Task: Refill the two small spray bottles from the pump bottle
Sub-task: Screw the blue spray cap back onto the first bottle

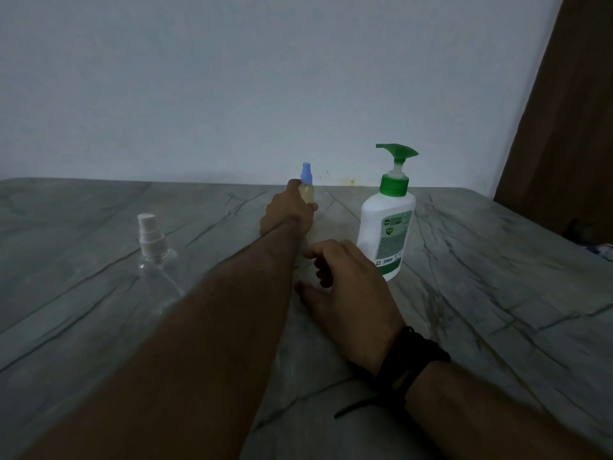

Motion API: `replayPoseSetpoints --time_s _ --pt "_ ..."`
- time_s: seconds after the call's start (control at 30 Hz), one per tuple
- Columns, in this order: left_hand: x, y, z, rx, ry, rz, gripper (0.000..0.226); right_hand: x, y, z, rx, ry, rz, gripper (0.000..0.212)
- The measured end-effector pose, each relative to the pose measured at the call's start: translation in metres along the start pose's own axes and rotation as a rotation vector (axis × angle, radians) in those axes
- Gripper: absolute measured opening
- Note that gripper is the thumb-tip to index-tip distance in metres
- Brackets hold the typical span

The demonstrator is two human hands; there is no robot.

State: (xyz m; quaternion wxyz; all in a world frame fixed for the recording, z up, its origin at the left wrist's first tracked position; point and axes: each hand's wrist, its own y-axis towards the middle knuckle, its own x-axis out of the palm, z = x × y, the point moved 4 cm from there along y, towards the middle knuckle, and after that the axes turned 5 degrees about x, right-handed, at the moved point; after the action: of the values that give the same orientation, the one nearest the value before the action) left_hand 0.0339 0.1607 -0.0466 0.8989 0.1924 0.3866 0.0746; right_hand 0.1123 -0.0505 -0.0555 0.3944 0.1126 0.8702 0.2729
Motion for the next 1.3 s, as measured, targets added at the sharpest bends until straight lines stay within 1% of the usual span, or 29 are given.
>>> replayPoseSetpoints --time_s 0.27,0.43,0.6,0.77,0.87,0.97,1.07,1.1,1.2,1.3 --pt "0.011 0.026 -0.011 -0.098 0.088 0.003 0.057 0.000 -0.001 0.001 0.007 -0.011 -0.004 0.034" --pt "0.011 0.023 -0.011 -0.094 0.134 0.000 0.061 0.000 -0.001 0.001 0.018 -0.005 -0.015 0.031" --pt "0.003 0.011 -0.007 -0.066 0.104 -0.009 0.072 0.000 0.001 0.001 0.024 -0.019 0.004 0.019" --pt "-0.005 -0.023 0.007 0.065 0.102 -0.048 0.063 -0.001 0.003 0.002 0.038 -0.038 0.005 0.018" --pt "-0.015 -0.050 0.016 0.104 0.115 -0.076 0.056 -0.003 0.004 0.000 0.069 -0.006 -0.026 0.018" --pt "-0.029 -0.081 0.024 0.115 0.113 -0.100 0.042 -0.008 0.002 -0.007 0.082 0.018 -0.043 0.015" --pt "-0.040 -0.109 0.027 0.094 0.079 -0.107 0.024 -0.009 0.001 -0.014 0.061 -0.030 -0.051 0.013" --pt "-0.045 -0.119 0.029 0.090 0.076 -0.095 0.022 -0.010 0.001 -0.016 0.055 -0.047 -0.048 0.015" --pt "-0.061 -0.152 0.035 0.082 0.106 -0.079 0.027 -0.013 -0.001 -0.020 0.032 -0.065 0.011 0.018" --pt "-0.078 -0.187 0.039 0.092 0.104 -0.091 0.030 -0.012 -0.003 -0.018 0.050 -0.109 -0.018 0.010"
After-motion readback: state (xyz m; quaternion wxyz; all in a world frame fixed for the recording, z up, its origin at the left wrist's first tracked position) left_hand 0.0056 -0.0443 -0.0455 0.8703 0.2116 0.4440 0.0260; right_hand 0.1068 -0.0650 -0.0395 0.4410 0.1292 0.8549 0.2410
